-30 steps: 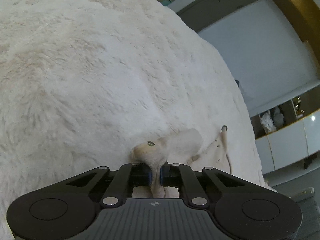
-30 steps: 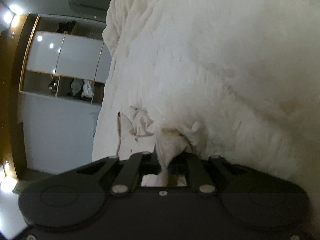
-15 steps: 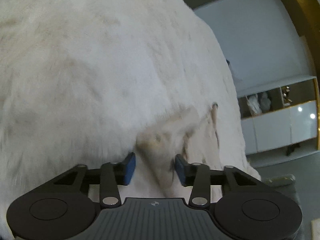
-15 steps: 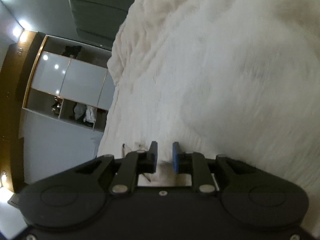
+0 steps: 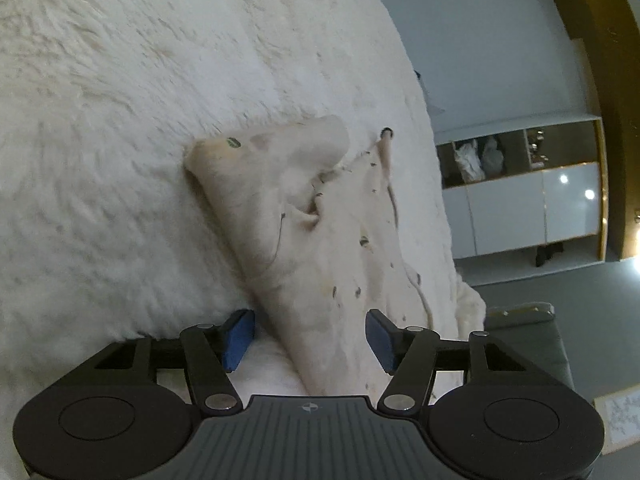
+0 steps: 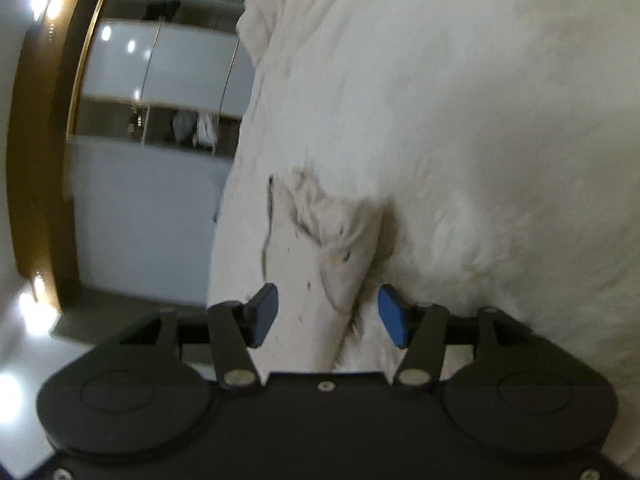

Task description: Fold clothes

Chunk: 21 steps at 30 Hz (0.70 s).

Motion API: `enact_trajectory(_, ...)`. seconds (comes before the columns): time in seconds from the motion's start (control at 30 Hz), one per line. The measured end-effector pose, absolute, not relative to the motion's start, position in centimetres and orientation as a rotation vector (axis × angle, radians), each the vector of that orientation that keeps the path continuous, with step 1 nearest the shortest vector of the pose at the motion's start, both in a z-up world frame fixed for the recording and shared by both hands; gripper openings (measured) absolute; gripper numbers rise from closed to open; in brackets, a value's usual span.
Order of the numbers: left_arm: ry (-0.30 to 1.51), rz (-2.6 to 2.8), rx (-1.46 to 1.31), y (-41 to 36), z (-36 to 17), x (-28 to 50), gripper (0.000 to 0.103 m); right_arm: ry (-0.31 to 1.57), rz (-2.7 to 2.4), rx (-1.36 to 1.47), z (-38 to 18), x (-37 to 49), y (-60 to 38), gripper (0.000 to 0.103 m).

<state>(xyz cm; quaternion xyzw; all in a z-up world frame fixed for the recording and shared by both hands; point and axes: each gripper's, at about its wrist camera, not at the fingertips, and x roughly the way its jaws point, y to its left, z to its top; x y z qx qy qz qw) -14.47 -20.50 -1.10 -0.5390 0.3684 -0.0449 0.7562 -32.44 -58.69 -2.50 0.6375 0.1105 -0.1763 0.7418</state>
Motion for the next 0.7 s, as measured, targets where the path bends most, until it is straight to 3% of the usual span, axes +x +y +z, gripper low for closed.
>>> enact_trajectory(0.1,0.793,-0.1,-1.178,-20.4,-1.3,-14.3,0.056,0.258,-0.394,1.377,-2.7,-31.3,-58.8,0.054)
enact_trajectory(0.2,0.786,-0.112,-1.109,-20.7,-1.5,-14.6,0.055,0.246,-0.41,1.395,-3.3,-30.7,-59.1,0.044)
enact_trajectory(0.37,0.795,-0.118,-0.96,-21.7,-0.9,-14.6,0.055,0.221,-0.405,1.435,-3.9,-30.7,-59.0,0.041)
enact_trajectory(0.4,0.801,-0.115,-0.95,-21.8,-0.7,-14.4,0.055,0.228,-0.399,1.426,-3.9,-30.7,-58.9,0.032)
enact_trajectory(0.43,0.806,-0.111,-0.943,-21.8,-0.7,-14.3,0.052,0.241,-0.392,1.408,-3.9,-30.5,-58.8,0.026)
enact_trajectory(0.47,0.823,-0.092,-0.93,-21.8,-0.5,-14.1,0.046,0.256,-0.392,1.384,-3.8,-30.4,-58.9,0.013)
enact_trajectory(0.7,0.832,-0.074,-0.998,-20.1,-1.3,-13.9,0.025,0.239,-0.429,1.388,-3.7,-31.8,-59.2,0.009)
